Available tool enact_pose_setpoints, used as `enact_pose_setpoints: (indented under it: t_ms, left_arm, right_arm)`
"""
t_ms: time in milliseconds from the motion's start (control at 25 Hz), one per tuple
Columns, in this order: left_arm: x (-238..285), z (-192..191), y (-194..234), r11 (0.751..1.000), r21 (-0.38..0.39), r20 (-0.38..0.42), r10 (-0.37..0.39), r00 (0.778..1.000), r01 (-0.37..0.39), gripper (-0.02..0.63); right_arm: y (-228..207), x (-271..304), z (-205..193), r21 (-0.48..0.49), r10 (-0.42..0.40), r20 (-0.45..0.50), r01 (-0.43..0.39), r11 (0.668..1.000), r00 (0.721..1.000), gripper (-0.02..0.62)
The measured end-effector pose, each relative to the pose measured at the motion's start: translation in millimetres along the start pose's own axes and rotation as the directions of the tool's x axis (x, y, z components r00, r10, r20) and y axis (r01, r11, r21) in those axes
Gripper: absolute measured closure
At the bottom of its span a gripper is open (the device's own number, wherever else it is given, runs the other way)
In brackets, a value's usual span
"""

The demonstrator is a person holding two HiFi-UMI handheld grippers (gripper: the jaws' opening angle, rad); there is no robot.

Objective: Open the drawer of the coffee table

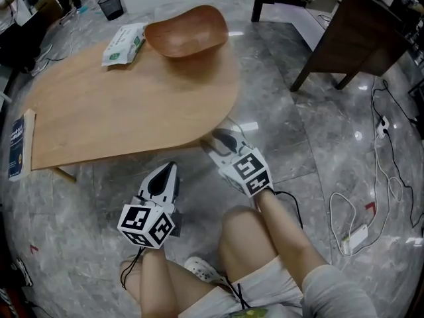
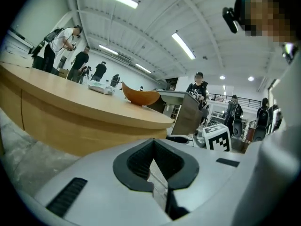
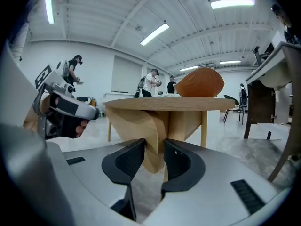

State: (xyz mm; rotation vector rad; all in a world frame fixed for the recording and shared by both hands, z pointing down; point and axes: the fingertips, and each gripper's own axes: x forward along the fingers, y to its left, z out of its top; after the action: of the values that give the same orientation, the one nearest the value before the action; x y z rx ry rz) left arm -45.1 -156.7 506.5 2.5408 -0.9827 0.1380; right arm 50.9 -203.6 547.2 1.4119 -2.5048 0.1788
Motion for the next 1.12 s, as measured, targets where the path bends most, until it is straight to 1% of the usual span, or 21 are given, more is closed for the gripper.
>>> enact_pose_setpoints:
  t_ms: [120,320,440,560,800,1040,1120]
  left_arm:
    - [-1.6,5.5,-6.8,0.999,0.031,0.013,-0.013,1.0,0.013,0.601]
    - [-4.3,3.8,-19.2,0.996,0.066,0.003,-0.053,0.999,0.053,0.601]
    - [-5.7,1.8,-22.1,0.995,0.068,-0.01,-0.072,0.997,0.073,0.601]
    - [-5.5,-0.6,-24.6,0.994,0.065,-0.024,-0.088,0.996,0.089,0.601]
    - [-7.1,-2.7,-24.2,0.992,0.091,-0.034,-0.088,0.996,0.091,0.601]
    - [-8.5,-3.5,-18.0,0.989,0.131,-0.038,-0.056,0.998,0.061,0.601]
    - [-9.2,-4.2,-15.8,0.99,0.126,-0.039,-0.054,0.998,0.059,0.601]
  right_arm:
    - [-2.6,-1.3,1.3,0.004,-0.002,0.005,0.002,1.0,1.0,0.469]
    - [-3.3,-2.2,1.5,0.013,-0.011,0.009,0.011,1.0,1.0,0.471]
    - [-3.4,-3.0,1.6,0.032,-0.022,0.025,0.021,0.999,0.999,0.471]
    - [-4.0,-3.7,0.8,0.038,-0.002,0.022,0.002,0.999,1.0,0.473]
    - [-1.4,-5.9,1.7,0.017,0.025,0.025,-0.026,1.0,0.999,0.479]
    - [1.5,-8.9,1.0,0.012,0.024,0.019,-0.025,1.0,1.0,0.48]
    - [1.3,-9.6,1.1,0.022,0.02,0.019,-0.02,1.0,1.0,0.48]
